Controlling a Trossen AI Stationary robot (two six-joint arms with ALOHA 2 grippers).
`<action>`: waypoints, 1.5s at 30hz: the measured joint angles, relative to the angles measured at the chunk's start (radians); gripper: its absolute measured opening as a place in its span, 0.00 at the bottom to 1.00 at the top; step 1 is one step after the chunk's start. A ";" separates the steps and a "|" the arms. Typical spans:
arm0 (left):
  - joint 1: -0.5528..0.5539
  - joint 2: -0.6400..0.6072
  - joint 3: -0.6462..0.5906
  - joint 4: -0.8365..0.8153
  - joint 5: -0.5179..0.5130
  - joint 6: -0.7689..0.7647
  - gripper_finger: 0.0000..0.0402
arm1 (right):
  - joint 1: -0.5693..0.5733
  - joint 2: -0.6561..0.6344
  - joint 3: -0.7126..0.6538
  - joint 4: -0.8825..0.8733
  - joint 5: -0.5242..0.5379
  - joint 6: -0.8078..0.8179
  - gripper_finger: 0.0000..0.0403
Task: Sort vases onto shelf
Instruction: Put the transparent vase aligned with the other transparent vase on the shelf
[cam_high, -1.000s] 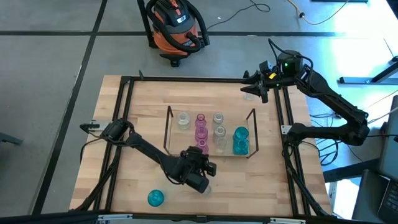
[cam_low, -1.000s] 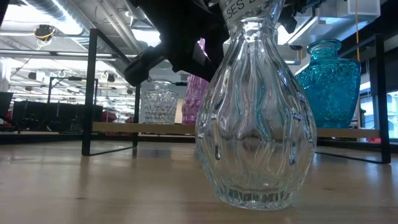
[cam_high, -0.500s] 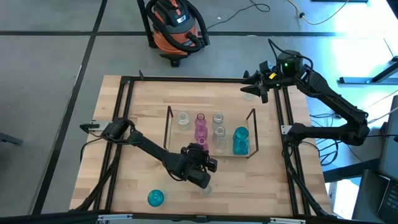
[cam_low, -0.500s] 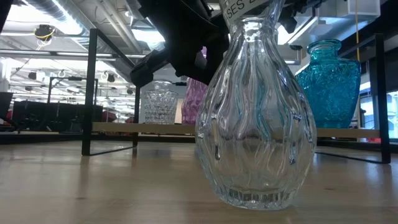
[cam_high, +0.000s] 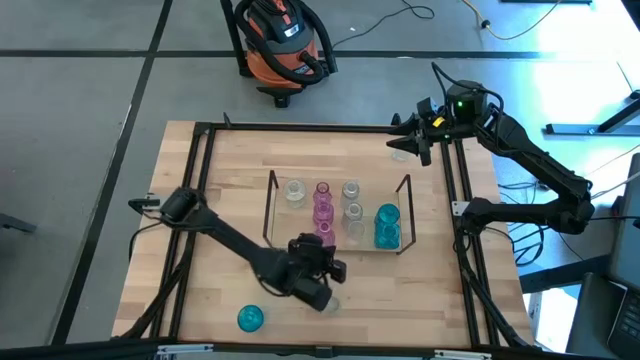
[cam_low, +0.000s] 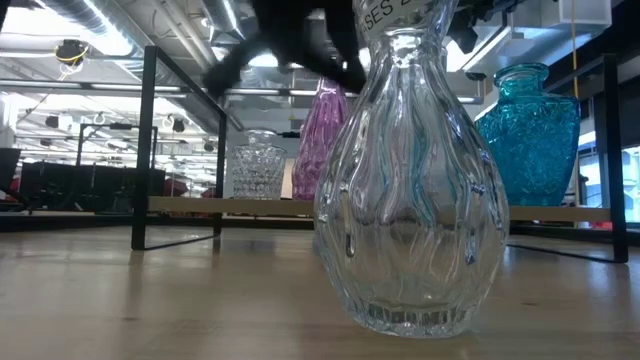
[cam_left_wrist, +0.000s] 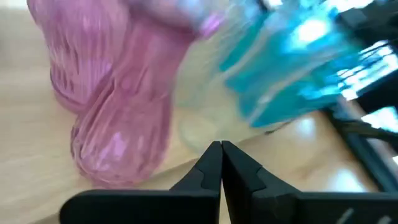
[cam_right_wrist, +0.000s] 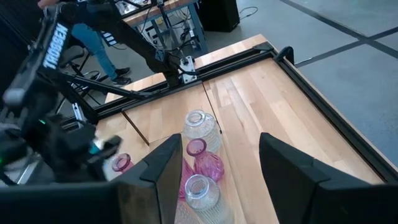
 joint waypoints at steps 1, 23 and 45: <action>-0.011 -0.013 0.007 -0.001 -0.021 0.010 0.00 | 0.000 0.000 0.000 0.000 0.002 -0.001 0.46; -0.128 -0.595 0.047 -0.685 0.127 0.237 0.00 | -0.059 0.128 -0.011 -0.247 0.658 0.121 0.46; -0.065 -0.814 0.035 -0.977 -0.008 0.254 0.00 | -0.216 0.493 -0.059 -0.242 0.684 0.153 0.46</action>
